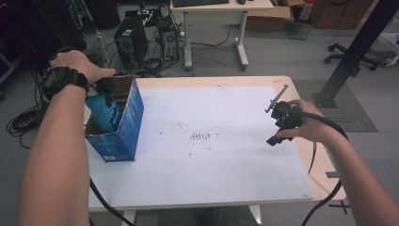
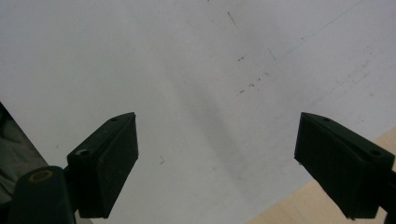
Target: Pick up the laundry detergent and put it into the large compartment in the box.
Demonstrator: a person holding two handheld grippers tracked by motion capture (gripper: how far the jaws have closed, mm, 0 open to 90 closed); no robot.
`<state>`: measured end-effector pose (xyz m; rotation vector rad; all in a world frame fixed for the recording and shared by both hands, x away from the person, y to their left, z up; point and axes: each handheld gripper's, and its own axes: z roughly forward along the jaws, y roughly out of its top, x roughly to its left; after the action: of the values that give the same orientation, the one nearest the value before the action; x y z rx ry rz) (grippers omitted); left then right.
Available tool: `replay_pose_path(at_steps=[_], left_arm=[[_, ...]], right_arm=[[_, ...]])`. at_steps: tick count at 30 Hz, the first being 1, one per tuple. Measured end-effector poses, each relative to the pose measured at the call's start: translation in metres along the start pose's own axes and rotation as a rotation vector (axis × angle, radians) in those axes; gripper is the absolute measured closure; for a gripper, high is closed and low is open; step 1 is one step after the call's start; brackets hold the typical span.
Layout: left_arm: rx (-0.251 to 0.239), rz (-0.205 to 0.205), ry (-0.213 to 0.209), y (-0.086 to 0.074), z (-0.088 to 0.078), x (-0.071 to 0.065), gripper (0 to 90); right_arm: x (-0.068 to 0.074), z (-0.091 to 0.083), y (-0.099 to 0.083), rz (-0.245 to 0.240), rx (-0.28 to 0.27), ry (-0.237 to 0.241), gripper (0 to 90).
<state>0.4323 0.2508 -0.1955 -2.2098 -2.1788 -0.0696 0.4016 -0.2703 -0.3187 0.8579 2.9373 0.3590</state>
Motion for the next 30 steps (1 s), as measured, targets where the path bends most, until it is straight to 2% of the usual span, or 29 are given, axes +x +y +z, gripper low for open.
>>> replay_pose_path(at_steps=[11, 30], left_arm=[[0.018, -0.001, -0.005, 0.000, 0.016, 0.000, 37.6], [0.027, -0.006, -0.006, 0.002, 0.034, 0.000, 37.6]], right_arm=[[0.001, 0.004, -0.002, 0.001, 0.007, 0.006, 13.7], [0.001, 0.007, -0.003, 0.003, 0.011, 0.011, 13.7]])
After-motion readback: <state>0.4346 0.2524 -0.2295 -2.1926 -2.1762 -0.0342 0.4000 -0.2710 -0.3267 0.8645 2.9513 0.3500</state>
